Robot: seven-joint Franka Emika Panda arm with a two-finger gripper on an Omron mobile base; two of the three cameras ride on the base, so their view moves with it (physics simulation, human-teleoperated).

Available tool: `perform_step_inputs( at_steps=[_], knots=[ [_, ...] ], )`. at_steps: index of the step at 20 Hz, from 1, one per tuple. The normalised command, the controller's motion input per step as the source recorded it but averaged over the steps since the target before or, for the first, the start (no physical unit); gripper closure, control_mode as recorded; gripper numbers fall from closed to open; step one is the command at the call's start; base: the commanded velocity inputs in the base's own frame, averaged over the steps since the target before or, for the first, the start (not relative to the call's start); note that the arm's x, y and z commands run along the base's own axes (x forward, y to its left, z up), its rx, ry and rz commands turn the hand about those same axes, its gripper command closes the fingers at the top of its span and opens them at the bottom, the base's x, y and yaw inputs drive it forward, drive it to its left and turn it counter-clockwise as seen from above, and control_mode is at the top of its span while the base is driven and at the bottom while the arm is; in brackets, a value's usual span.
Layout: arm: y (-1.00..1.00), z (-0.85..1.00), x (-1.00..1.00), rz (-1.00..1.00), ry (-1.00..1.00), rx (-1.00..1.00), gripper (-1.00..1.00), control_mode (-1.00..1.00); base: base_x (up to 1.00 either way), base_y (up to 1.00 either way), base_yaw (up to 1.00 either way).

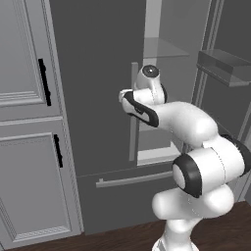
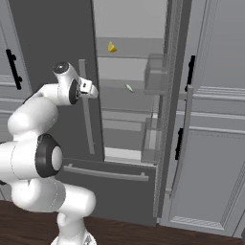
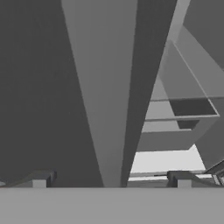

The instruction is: Grab a lemon wedge from the fridge and one ice cube from the ice bowl, and put them in the glass of lemonade.

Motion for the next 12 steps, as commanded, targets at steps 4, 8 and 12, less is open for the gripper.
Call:
perform_step_inputs(
  at_steps=[4, 8, 12],
  knots=[
    [0.0, -0.22, 0.68, 0.05, 0.0, 0.0, -1.0, -1.0, 0.0, 0.0, 0.0],
    [0.0, -0.23, 0.38, 0.0, -0.02, 0.0, -1.0, -1.0, 0.0, 0.0, 0.0],
    [0.0, -0.34, 0.46, 0.0, -0.08, 0.0, -1.0, -1.0, 0.0, 0.0, 0.0]
  ],
)
